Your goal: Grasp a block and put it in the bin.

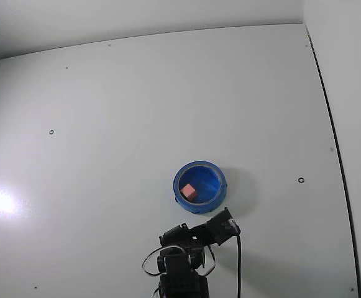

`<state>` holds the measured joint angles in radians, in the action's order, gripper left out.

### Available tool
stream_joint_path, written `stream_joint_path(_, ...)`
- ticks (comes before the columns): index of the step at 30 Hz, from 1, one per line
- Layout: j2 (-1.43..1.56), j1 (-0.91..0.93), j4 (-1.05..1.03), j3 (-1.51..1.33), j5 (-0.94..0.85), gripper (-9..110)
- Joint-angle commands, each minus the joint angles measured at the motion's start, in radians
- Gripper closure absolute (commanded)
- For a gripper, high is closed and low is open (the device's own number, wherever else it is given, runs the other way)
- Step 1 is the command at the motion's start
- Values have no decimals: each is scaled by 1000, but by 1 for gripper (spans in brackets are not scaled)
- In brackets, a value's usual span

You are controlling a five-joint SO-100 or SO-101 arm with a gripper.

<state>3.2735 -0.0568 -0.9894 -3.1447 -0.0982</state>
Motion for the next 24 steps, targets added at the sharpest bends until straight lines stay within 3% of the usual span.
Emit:
stream_joint_path(1,8,-5,-2,11,-6,102)
stream_joint_path(24,8,-14,11,11,-9,102)
